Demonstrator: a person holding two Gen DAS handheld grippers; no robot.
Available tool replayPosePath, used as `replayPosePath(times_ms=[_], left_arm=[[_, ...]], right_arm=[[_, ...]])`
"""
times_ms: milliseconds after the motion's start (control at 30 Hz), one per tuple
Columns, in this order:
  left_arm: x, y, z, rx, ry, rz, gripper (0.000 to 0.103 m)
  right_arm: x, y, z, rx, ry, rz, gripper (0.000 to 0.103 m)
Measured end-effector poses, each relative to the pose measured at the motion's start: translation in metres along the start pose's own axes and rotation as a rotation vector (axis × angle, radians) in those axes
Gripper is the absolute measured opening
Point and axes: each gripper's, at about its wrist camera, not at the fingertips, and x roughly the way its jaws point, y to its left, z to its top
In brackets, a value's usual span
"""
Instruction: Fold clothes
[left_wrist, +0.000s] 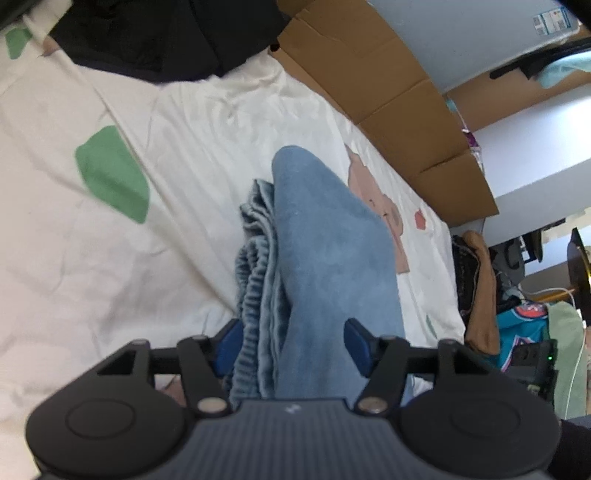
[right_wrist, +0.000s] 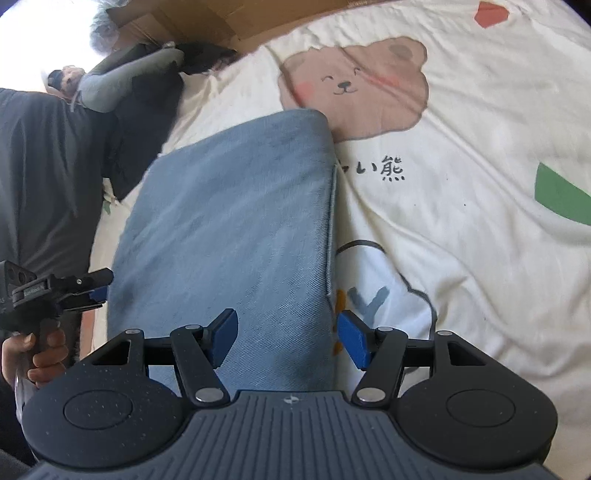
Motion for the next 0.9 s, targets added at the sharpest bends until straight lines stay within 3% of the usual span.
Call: replayPosePath(times_ms=[200, 467, 533, 667, 733, 833, 900], left_arm=[[0.023, 0.014, 0.0, -0.063, 0.024, 0.001, 0.064], [0.038, 0.025, -0.003, -0.118, 0.046, -0.054, 0.068], [0.043, 0.029, -0.002, -0.145, 0.053, -0.067, 0.072], [0.05, 0.033, -0.001, -0.17, 0.058, -0.09, 0.072], [0.051, 0.032, 0.001, -0.164, 0.057, -0.091, 0.067], [0.05, 0.031, 0.004, -0.149, 0.056, -0.096, 0.056], [0.049, 0.031, 0.005, -0.145, 0.057, -0.103, 0.055]], right_arm=[[0.017, -0.004, 0.014, -0.007, 0.012, 0.006, 0.067], [0.036, -0.01, 0.022, -0.008, 0.03, 0.052, 0.066], [0.038, -0.011, 0.025, -0.001, 0.023, 0.062, 0.064], [0.036, -0.01, 0.029, 0.003, 0.026, 0.072, 0.052], [0.035, -0.01, 0.031, 0.006, 0.028, 0.076, 0.05], [0.033, -0.009, 0.034, 0.009, 0.031, 0.083, 0.04], [0.032, -0.009, 0.036, 0.011, 0.032, 0.088, 0.036]])
